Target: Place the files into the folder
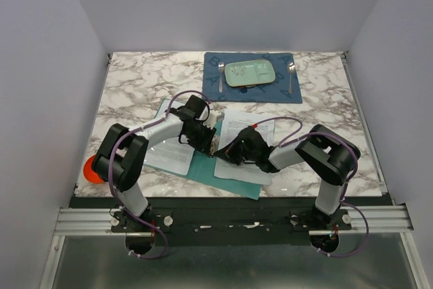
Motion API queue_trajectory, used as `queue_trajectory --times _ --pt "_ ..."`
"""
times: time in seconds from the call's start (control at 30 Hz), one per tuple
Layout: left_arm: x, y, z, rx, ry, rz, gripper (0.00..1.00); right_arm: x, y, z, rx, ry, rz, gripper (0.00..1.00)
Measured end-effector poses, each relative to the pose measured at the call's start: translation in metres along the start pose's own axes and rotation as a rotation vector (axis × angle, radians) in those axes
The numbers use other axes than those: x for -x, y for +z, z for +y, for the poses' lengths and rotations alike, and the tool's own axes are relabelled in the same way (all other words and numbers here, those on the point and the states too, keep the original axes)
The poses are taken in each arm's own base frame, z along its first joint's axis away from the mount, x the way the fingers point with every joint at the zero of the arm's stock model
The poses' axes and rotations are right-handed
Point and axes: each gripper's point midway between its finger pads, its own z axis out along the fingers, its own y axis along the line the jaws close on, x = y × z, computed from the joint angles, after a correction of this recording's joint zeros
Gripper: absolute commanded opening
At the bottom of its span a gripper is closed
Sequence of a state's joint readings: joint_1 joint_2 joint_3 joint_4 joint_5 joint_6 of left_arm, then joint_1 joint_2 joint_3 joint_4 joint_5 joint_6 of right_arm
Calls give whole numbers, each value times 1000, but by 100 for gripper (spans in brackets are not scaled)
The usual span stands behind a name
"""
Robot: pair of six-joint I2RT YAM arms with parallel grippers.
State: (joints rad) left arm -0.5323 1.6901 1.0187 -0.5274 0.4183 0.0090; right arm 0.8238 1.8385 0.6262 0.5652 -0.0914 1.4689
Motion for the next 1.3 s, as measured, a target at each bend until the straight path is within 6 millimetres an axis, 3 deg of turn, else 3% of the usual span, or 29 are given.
queue_trajectory --times 0.6,0.97,1.3 --pt "-1 3 6 26 -2 -3 33 0 0 1 9 5 -1 0" --pt "-2 3 8 24 -16 -9 15 0 0 1 9 7 -1 0" --pt "-2 3 8 18 -23 -11 11 0 0 2 9 8 -1 0"
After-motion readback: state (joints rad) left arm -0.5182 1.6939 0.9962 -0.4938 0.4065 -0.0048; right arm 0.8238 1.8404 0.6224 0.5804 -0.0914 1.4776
